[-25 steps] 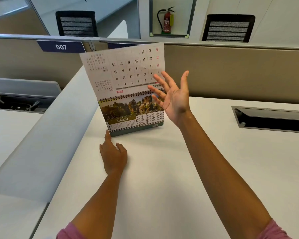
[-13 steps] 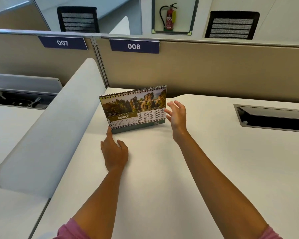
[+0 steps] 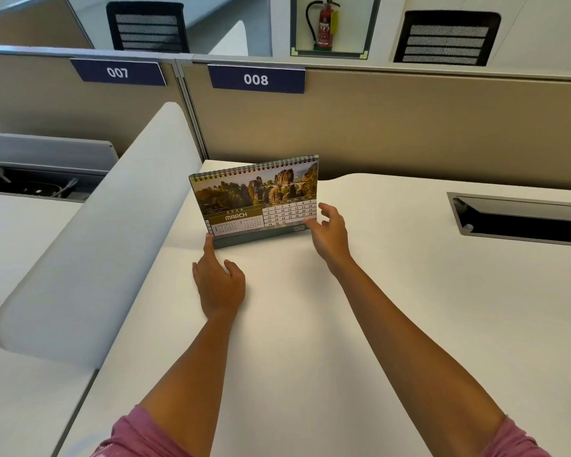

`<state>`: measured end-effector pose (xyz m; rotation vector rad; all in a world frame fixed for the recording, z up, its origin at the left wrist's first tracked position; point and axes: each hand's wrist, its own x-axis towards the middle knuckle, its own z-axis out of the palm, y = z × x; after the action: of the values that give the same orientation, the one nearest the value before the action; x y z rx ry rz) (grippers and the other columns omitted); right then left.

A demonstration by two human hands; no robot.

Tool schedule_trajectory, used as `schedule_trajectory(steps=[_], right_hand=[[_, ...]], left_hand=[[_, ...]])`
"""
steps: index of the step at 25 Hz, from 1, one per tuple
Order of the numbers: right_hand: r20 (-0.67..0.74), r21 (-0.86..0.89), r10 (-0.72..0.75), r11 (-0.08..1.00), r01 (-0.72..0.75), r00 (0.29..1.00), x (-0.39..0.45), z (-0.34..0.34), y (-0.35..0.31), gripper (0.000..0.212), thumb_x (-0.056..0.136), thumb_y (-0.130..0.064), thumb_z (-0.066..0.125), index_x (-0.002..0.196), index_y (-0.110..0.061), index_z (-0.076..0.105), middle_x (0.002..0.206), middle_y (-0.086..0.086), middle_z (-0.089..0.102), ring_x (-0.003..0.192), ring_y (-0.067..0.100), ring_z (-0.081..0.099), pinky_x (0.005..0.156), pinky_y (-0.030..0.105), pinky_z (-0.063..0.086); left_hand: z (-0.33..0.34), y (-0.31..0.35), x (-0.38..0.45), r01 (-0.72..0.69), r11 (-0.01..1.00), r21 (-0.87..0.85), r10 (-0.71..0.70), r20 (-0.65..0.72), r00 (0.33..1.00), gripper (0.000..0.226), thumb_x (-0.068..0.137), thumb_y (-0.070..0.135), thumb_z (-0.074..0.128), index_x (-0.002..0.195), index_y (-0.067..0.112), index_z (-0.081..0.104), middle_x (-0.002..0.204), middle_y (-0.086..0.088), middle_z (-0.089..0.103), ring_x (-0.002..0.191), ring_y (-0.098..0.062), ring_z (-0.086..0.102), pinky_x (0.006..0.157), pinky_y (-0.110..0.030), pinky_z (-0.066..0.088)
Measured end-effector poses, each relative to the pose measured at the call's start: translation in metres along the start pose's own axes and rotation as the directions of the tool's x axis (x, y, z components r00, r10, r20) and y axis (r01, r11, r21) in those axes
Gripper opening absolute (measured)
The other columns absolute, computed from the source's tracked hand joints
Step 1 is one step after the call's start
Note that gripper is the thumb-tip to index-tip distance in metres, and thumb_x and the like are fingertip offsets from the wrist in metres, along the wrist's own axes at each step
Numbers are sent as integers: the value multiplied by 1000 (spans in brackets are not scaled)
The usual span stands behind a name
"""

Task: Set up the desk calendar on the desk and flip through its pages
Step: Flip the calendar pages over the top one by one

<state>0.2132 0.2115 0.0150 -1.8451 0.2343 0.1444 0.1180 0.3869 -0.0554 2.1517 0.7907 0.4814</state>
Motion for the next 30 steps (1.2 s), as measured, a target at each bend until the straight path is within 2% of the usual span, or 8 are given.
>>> schedule_trajectory(steps=[5,9,13,20,23,27,30], right_hand=[[-27,3,5,1000,-5,1000,-3,-1,7,44,91,-22,65,131,-16,48,142,11,49,127,30,51,100,39,47],[9,-48,-12,999,13,1000,1,-2,1,59,91,-20,66,143,-17,38,149,11,41,134,32,43,104,45,43],[52,-98,-86,991,91,995,-2,0,1,57,92,-20,65,144,-19,40,148,11,42,133,31,44,103,43,45],[-82,-49,-65,997,61,994,-9,0,4,46,94,-20,62,138,-17,50,142,9,52,127,28,51,99,39,48],[-131,-30,-89,996,86,987,-11,-2,6,37,94,-19,62,130,-16,59,135,8,59,119,25,57,93,36,52],[-233,8,-129,991,134,964,-11,-6,8,23,91,-17,65,113,-11,67,117,9,69,98,19,65,81,25,55],[-271,56,-141,985,162,952,-13,-7,7,20,86,-18,72,103,-8,70,103,9,73,87,17,67,76,24,57]], left_hand=[[0,1,-1,3,1000,9,-3,-11,1000,67,96,11,54,156,26,29,143,-11,56,138,-38,45,116,-58,37],[0,1,-1,1,1000,13,-1,-4,1000,66,96,12,53,156,27,28,144,-10,55,139,-38,44,116,-58,37],[1,1,-1,3,1000,15,-3,-8,1000,66,96,12,54,156,27,28,145,-10,54,140,-38,44,116,-59,37],[2,-1,1,13,1000,23,-13,-3,1000,66,96,13,54,156,27,28,147,-10,53,141,-39,42,116,-58,37],[3,-1,1,34,999,19,-34,2,999,66,96,14,55,155,27,28,150,-9,51,143,-39,41,115,-59,37],[4,-2,2,44,999,23,-44,10,999,66,97,16,55,156,27,27,151,-9,50,143,-39,40,115,-59,38],[4,-3,1,45,999,1,-45,2,999,68,97,16,54,156,29,24,152,-9,49,144,-39,38,115,-59,37]])
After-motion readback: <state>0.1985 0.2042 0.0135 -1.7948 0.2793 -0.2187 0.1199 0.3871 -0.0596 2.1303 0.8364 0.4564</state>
